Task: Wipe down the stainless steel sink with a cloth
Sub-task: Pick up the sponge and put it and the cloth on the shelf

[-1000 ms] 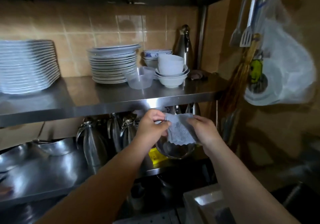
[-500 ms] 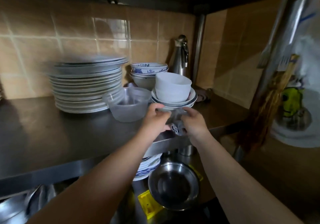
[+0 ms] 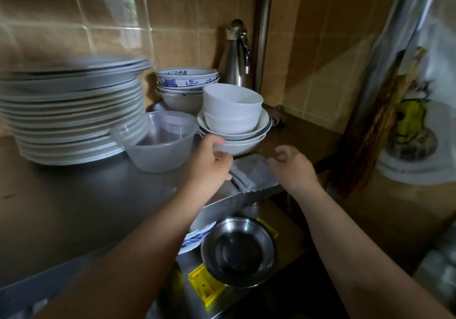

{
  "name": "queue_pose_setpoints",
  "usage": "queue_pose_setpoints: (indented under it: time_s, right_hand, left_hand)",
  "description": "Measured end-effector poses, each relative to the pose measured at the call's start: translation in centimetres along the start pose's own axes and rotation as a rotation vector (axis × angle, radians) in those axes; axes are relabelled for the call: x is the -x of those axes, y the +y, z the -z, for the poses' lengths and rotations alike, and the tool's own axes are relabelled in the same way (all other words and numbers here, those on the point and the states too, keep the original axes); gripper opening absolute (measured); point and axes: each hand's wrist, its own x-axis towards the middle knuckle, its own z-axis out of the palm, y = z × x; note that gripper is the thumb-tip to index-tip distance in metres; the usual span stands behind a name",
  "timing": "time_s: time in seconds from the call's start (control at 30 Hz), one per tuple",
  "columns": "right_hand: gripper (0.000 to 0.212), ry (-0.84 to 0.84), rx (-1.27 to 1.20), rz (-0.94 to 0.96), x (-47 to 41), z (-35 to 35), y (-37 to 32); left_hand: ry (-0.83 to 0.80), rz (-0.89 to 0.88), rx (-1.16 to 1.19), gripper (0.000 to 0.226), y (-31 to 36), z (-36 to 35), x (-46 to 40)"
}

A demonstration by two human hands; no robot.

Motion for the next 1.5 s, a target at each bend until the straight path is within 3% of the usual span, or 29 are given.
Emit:
queue_pose_setpoints:
  time_s: [0.13,0.27,0.47,0.6,0.73,0.87,1.07,1.27,1.5]
  right_hand:
    - [0.035,0.083,0.043,-0.064,1.4,1.8,1.2]
    - [0.011,0.207,0.142,-0.062,3.9,6.1,4.3]
    - [0.018,0.37,0.32,-0.239,10.7,15.0,11.0]
    - [0.022,0.429,0.403,-0.463,17.5,21.0,16.2]
    - [0.018,0.558,0.372,-0.642,26.1,26.7,22.4]
    - [0.029,0.605,0.354,-0.772,34.4,32.1,29.0]
    - [0.013,0.539,0.381,-0.871,42.6,37.8,37.7]
    - [0.029,0.39,0.275,-0.914,42.4,36.8,44.1]
    - [0.028,-0.037,0.347,-0.883,35.8,28.9,49.0]
  left_hand:
    - [-0.098,-0.147,-0.14,0.018,2.4,-2.1,1.1]
    - [-0.212,-0.331,-0.29,0.018,4.8,-6.3,2.7]
    - [-0.387,-0.706,-0.307,0.026,8.3,-15.8,7.7]
    - [-0.502,-0.794,-0.263,0.026,10.4,-23.1,13.3]
    - [-0.764,-0.846,-0.205,0.028,12.9,-29.9,20.5]
    - [-0.814,-0.93,-0.197,0.028,15.1,-35.4,27.7]
    - [-0.938,-0.819,-0.299,0.029,16.2,-42.5,37.1]
    - [-1.004,-0.616,-0.489,0.03,11.6,-46.3,38.3]
    - [-0.977,-0.511,-0.704,0.031,2.8,-47.7,32.8]
